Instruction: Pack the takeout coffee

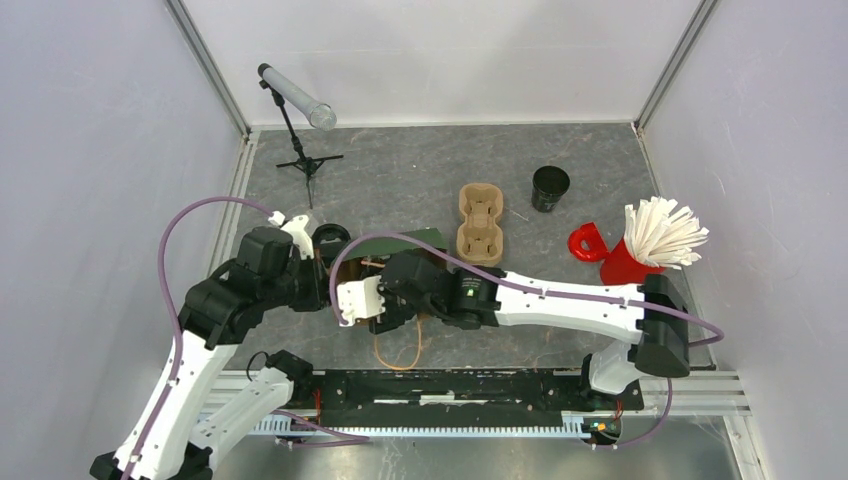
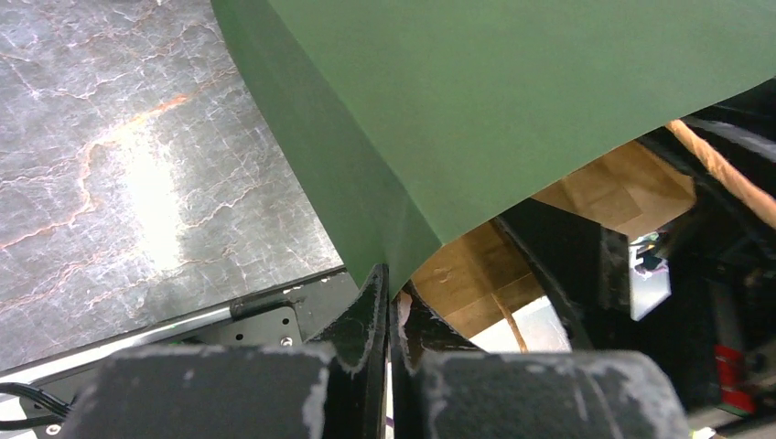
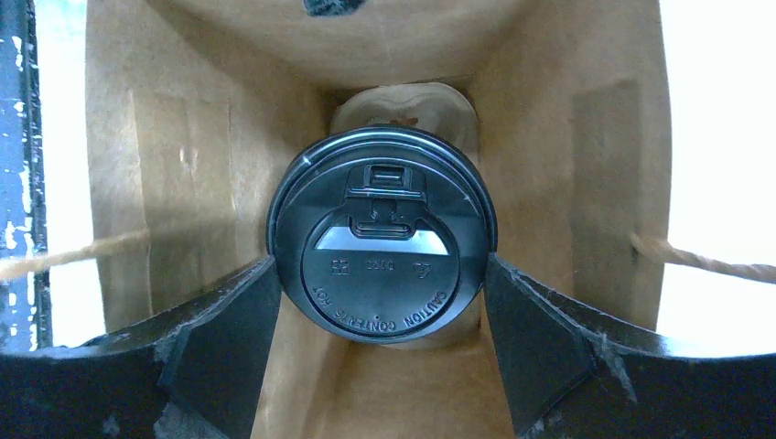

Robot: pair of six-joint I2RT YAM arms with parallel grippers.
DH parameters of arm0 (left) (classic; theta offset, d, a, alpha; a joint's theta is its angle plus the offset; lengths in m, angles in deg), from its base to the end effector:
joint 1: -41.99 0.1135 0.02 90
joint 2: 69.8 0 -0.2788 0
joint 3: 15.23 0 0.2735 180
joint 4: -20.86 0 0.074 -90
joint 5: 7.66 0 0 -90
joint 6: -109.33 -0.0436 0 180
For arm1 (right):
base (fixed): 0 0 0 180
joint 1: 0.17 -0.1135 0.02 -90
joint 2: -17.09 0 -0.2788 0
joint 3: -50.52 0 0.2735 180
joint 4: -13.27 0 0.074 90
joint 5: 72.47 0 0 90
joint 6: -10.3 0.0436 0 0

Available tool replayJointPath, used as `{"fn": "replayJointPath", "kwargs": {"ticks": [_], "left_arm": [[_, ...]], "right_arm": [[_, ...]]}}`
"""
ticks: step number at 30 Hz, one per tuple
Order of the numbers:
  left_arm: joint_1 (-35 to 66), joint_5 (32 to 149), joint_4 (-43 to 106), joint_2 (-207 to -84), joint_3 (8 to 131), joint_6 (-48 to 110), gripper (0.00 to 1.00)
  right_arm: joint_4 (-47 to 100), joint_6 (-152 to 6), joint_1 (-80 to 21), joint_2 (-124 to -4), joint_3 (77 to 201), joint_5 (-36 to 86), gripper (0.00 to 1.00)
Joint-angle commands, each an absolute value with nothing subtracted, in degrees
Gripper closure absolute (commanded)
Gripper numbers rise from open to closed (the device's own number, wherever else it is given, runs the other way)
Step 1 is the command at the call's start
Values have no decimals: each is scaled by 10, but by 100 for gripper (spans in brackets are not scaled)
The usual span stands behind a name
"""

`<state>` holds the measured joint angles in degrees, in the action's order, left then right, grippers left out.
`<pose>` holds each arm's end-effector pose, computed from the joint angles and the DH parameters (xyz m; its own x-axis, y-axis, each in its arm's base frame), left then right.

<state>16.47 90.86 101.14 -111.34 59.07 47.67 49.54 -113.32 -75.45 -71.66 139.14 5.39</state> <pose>0.1059 -0.0577 0.3600 -0.8309 -0.1235 -0.5425 0.1385 0.8984 -0.4168 0.1058 0.3664 0.3224 0.3742 -0.7061 -0.6012 -0.8351 0.0254 -0.5496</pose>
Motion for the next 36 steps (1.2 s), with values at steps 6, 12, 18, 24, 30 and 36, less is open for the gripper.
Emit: {"fn": "replayJointPath", "kwargs": {"ticks": [6,12,18,24,30,36], "left_arm": [[164,934,988,-1107,588,450,98],[164,929,999,-1117,599,432,98],[164,939,1006,-1127,608,425,98],[164,949,1005,-1135,612,437,98],[164,955,1007,-1140,615,437,98],[164,958,1007,-1148,622,436,98]], "right_arm": [[453,-1211,-756,-759,1421,71,15],[404,-1288,-752,-718,1348,107,13],[396,-1342,-741,-739,1359,132,13],[365,-1351,-734,-762,1358,134,14],[356,-1353,-721,-784,1361,118,14],[343,-1350,-706,-798,1355,112,14]]}}
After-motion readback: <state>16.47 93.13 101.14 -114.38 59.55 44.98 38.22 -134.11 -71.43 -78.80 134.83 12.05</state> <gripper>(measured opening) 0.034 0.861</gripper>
